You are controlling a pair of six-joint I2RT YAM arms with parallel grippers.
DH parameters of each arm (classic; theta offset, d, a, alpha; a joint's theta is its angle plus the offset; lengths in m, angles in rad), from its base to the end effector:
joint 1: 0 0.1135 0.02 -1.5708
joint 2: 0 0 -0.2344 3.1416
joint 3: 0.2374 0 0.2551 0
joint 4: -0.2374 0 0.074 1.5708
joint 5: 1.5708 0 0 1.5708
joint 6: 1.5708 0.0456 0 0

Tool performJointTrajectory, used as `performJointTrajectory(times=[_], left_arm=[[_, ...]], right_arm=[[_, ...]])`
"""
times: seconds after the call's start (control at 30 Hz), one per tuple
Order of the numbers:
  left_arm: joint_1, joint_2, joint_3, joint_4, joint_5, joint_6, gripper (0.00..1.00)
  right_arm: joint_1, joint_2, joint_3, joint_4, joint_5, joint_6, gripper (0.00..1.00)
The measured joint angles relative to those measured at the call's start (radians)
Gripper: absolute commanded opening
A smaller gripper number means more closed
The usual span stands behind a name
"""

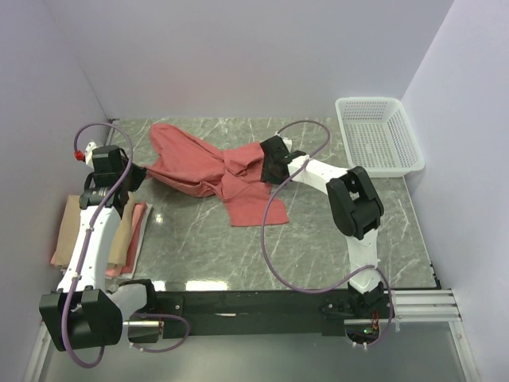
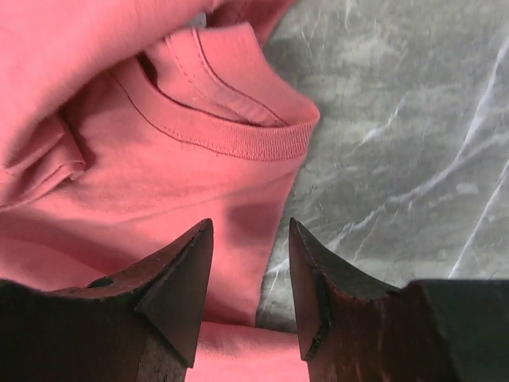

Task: Fold and stack the t-shirts
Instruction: Flatten the tshirt out

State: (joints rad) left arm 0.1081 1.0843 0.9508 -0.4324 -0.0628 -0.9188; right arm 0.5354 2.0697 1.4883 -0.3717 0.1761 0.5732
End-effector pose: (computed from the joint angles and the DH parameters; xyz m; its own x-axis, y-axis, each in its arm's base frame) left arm 0.2632 0.0314 0.2831 -0.1960 -0.8192 -0.5389 -0.5210 0.5526 -0.6505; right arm 0.3835 0.2182 0.1364 -0.8141 0.1379 -0.5641 0.0316 0.9805 0.1941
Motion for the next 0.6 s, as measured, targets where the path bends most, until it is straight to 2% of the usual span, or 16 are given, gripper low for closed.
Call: performJointTrajectory(times=[0.47,0.57,0.6], left_arm=[[0.007,0.007,0.0,0.004,0.033,0.001,0.01],[0.01,0.007,0.0,0.006,0.04,0.001,0.01],[0.011,0.007,0.0,0.007,0.04,0.001,0.01]], right_arm=[[0.047,0.043,0.039,-0.08,0.082,0.011,0.46],[0.055,0.055,0.057,-0.086,0.089,0.008,0.27],[0.056,0.059,0.063,-0.087,0.092,0.008,0.12]])
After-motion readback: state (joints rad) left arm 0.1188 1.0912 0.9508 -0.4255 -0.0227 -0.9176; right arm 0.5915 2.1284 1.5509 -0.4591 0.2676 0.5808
